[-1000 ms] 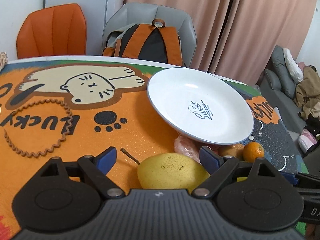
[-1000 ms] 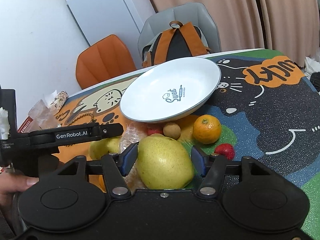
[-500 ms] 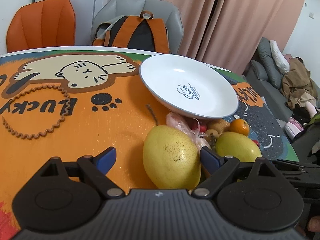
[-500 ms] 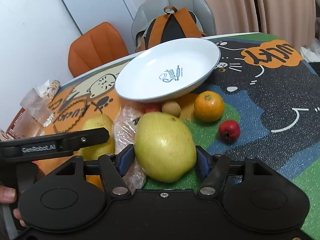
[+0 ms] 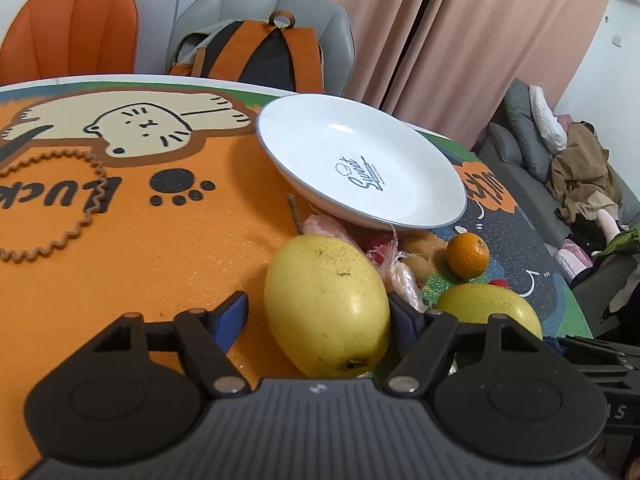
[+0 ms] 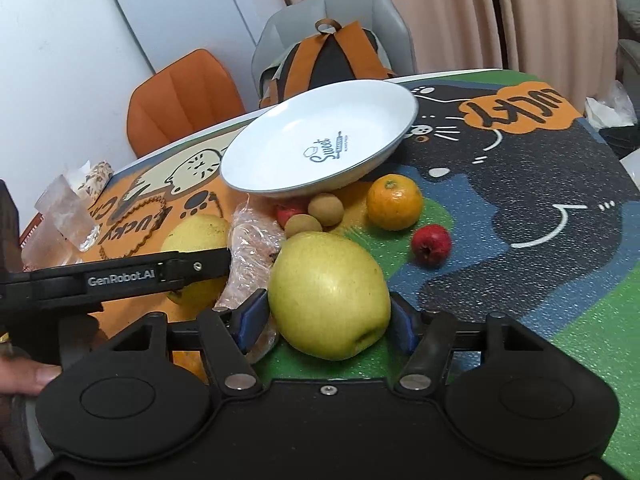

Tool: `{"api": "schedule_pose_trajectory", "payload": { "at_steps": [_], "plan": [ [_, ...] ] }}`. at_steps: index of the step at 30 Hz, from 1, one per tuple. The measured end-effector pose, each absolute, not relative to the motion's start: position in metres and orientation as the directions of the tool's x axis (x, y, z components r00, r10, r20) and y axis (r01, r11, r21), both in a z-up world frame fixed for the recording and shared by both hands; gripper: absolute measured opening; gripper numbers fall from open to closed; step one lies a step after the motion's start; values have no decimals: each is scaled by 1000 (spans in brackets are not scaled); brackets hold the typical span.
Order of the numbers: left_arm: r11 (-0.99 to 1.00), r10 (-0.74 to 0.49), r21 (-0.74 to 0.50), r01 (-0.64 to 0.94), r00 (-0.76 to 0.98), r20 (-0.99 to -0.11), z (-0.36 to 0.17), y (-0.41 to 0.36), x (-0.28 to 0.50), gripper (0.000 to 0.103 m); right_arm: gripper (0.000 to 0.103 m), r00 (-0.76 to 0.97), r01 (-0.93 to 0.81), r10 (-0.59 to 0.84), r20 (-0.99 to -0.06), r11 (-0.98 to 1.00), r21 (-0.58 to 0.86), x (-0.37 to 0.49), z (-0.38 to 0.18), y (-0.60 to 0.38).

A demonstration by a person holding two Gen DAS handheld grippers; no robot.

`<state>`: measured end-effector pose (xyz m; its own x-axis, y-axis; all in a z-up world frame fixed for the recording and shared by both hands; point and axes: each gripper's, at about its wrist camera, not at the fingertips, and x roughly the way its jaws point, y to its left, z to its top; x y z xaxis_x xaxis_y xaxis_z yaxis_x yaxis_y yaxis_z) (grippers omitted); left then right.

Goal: Organize fruits
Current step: 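Grasp the yellow pear with the left tool while the right tool grasps the pale green pear, then place the yellow pear in the white bowl with the left tool while the right tool places the green pear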

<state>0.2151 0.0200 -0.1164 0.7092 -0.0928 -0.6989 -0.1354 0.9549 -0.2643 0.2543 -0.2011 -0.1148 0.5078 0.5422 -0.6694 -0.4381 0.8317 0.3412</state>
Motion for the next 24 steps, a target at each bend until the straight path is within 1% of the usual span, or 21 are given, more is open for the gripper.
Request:
{"api": "schedule_pose_trajectory", "payload": {
  "at_steps": [1,4,10,20,24],
  "plan": [
    [957,-87,-257,-137,709,-700,-117,19,216,71,60,509,-437,541,-669,833,340,254,-114,-202],
    [952,-100,-275,-133,715,-692,-117,20,217,63,60,515,-435,541,-665,833,341,254,-113,-203],
    [949,-81,-273,-161,710,-699,-114,26,211,62,60,530,-432,545,-649,833,346,254,-109,-204],
    [954,-68,-264,-143,754,-654,-90,37,204,62,60,567,-446,571,-594,819,361,264,-94,-200],
    [956,-71,-262,-130,765,-640,-81,37,209,62,60,579,-444,567,-586,822,358,272,-88,-198]
  ]
}}
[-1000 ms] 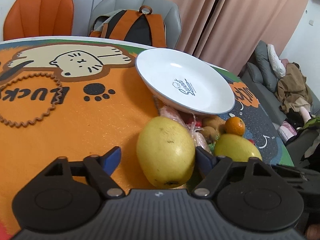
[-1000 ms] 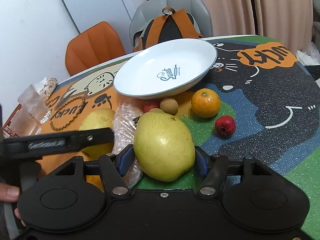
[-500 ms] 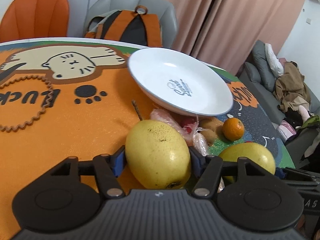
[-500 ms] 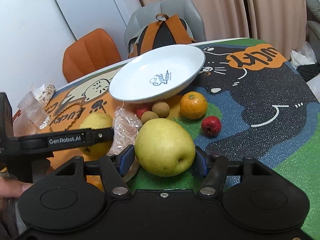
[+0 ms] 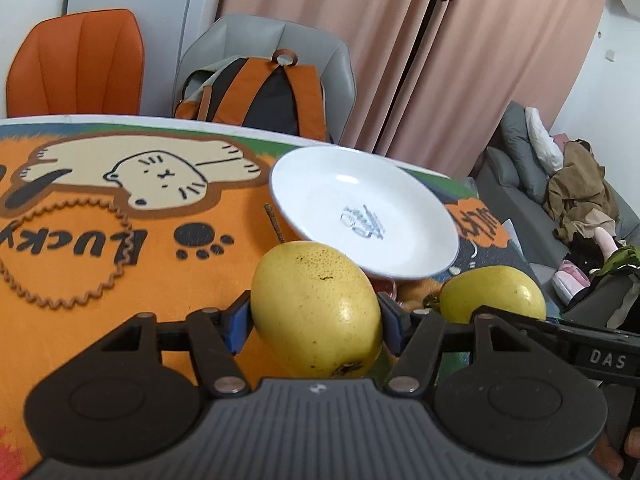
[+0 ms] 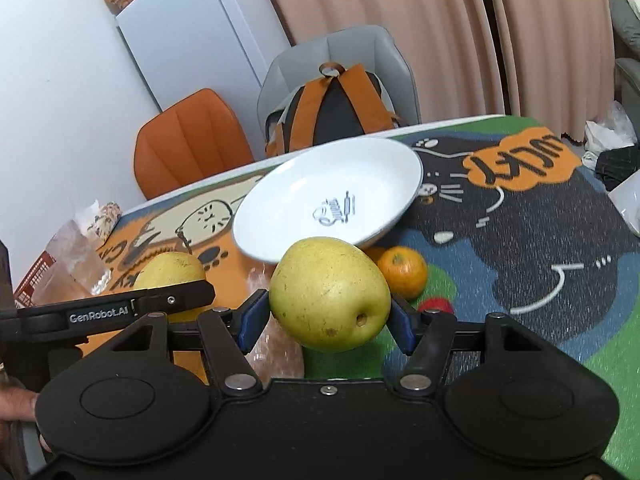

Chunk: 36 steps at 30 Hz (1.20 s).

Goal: Organize fruits
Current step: 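Place the yellow pear in the white bowl with the left tool while the right tool places the green pear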

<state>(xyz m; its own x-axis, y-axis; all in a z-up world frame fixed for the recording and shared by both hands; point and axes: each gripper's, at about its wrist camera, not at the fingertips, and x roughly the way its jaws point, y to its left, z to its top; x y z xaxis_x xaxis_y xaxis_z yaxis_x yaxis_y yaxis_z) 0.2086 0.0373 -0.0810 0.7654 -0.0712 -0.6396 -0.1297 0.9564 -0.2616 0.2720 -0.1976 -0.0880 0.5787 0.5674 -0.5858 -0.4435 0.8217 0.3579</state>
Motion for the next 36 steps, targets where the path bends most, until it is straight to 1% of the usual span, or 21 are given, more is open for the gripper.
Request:
{"api": "schedule_pose_trajectory", "payload": {
  "at_steps": [11,19,27,33,36],
  "plan": [
    [960,-54,-248,-132,781,-623,-69,45,224,62,60,601,-449,575,-555,817,361,299,-75,-188],
    [960,-46,-242,-139,775,-630,-68,49,241,62,60,597,-450,579,-555,815,366,326,-79,-175],
    [963,-46,-234,-136,771,-636,-70,50,263,62,60,575,-458,579,-578,813,359,351,-92,-155],
    [963,-39,-228,-145,759,-650,-74,55,281,62,60,548,-457,553,-627,826,329,363,-108,-140],
    [965,-40,-221,-140,758,-652,-74,55,291,62,61,550,-478,567,-613,816,326,362,-109,-140]
  ]
}}
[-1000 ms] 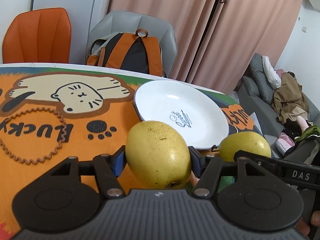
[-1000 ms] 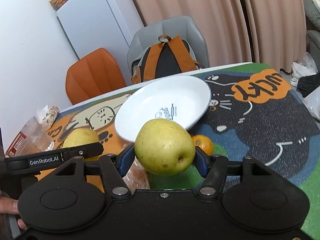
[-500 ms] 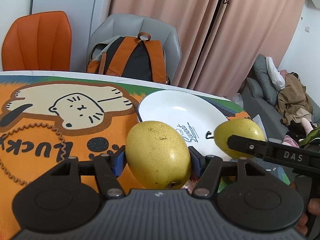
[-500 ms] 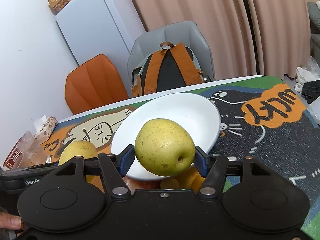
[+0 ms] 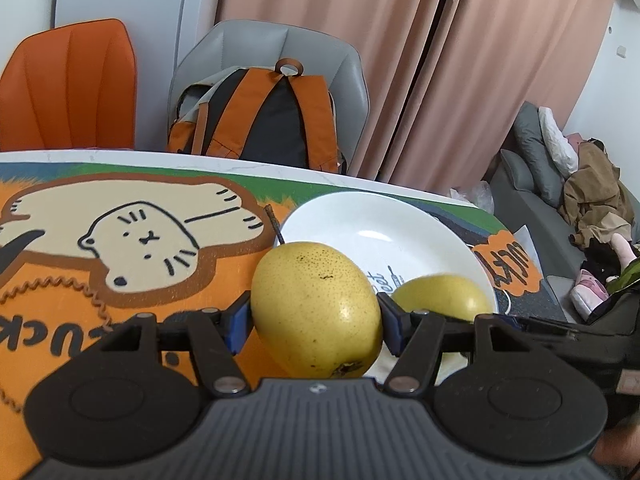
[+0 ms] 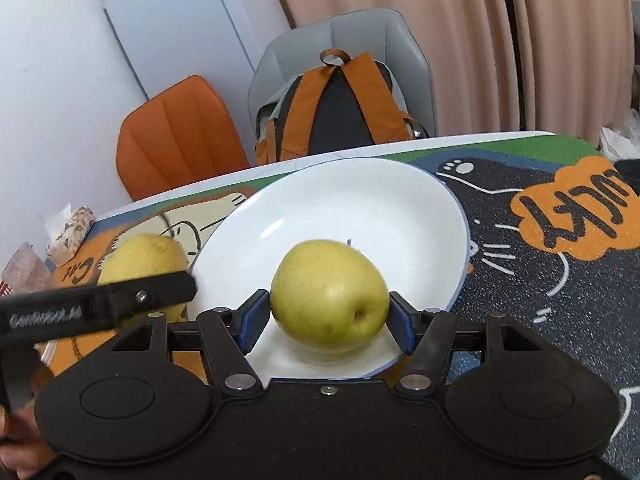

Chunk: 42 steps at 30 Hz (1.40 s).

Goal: Organize fruits
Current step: 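Place the yellow pear in the white bowl with the left tool while the right tool places the green pear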

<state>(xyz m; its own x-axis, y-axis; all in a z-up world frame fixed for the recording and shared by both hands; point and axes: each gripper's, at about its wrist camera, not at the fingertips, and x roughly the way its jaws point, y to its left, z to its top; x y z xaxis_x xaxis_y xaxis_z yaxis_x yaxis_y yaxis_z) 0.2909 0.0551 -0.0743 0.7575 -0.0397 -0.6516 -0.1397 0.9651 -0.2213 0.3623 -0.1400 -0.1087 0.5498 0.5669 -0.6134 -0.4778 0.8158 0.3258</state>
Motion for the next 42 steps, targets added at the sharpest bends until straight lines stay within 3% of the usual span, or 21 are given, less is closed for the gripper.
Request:
{"api": "schedule_pose_trajectory", "payload": {
  "at_steps": [13,19,28,36,42],
  "plan": [
    [976,-51,-191,-107,738,-673,-83,47,327,62,63,544,-479,659,-520,752,452,358,-113,-167],
    [982,-69,-176,-74,723,-687,-86,33,338,62,60,556,-514,675,-484,737,438,351,-102,-173],
    [989,-9,-117,-88,760,-650,-70,28,327,62,60,548,-488,673,-497,739,464,355,-109,-180],
    [987,0,-121,-110,741,-671,-64,31,308,63,60,561,-467,651,-511,759,454,353,-103,-180],
    [984,-1,-134,-121,740,-673,-60,32,292,72,60,580,-461,635,-511,772,438,343,-91,-187]
  ]
}}
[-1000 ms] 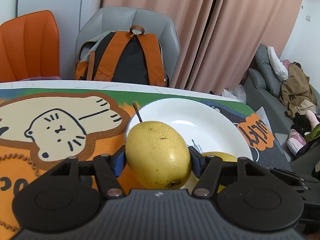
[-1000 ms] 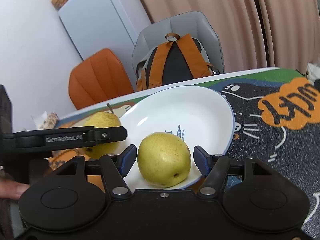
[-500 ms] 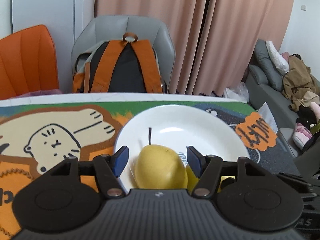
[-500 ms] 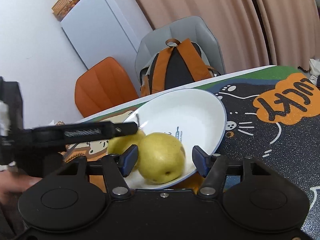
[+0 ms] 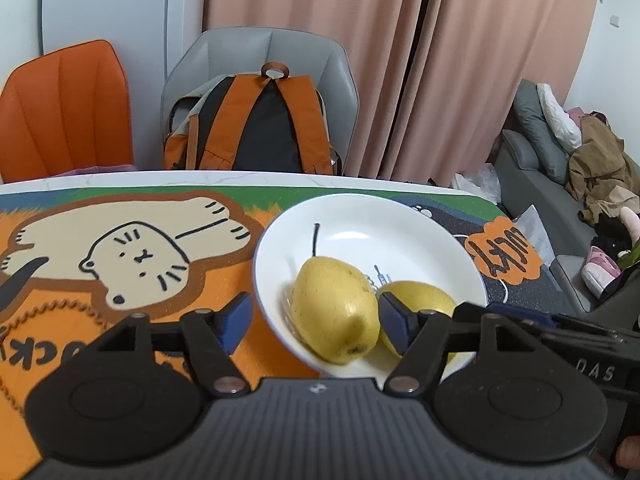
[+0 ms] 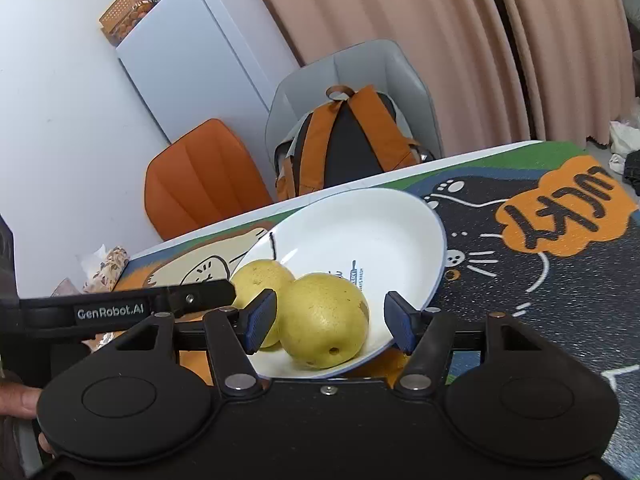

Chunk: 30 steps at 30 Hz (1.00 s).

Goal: Organize fruits
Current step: 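Place the yellow pear in the white bowl with the left tool while the right tool places the green pear, then grasp a tangerine with the left tool while the right tool moves toward the red fruit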

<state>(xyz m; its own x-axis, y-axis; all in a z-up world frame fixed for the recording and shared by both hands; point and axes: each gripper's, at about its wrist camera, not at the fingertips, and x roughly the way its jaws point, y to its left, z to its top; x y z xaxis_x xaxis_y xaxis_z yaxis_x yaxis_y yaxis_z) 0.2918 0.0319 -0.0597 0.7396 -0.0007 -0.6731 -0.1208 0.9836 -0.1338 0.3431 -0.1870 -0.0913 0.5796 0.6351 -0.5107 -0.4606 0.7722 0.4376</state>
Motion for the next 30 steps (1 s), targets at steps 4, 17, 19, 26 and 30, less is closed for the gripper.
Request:
{"api": "schedule_pose_trajectory", "payload": {
  "at_steps": [4,17,19,26,30],
  "plan": [
    [982,0,-142,-127,747,-665,-57,31,280,81,60,591,-444,625,-510,780,442,337,-86,-196],
    [974,4,-165,-153,744,-669,-49,28,247,94,85,617,-435,601,-509,799,416,312,-69,-214],
    [973,0,-171,-153,746,-666,-47,28,241,95,88,614,-436,603,-509,797,418,309,-66,-217],
    [970,-8,-191,-152,762,-648,-43,23,217,96,92,620,-443,591,-515,806,392,293,-59,-227],
    [968,-17,-205,-148,770,-638,-45,20,202,96,92,620,-448,588,-519,809,381,284,-59,-231]
  ]
}}
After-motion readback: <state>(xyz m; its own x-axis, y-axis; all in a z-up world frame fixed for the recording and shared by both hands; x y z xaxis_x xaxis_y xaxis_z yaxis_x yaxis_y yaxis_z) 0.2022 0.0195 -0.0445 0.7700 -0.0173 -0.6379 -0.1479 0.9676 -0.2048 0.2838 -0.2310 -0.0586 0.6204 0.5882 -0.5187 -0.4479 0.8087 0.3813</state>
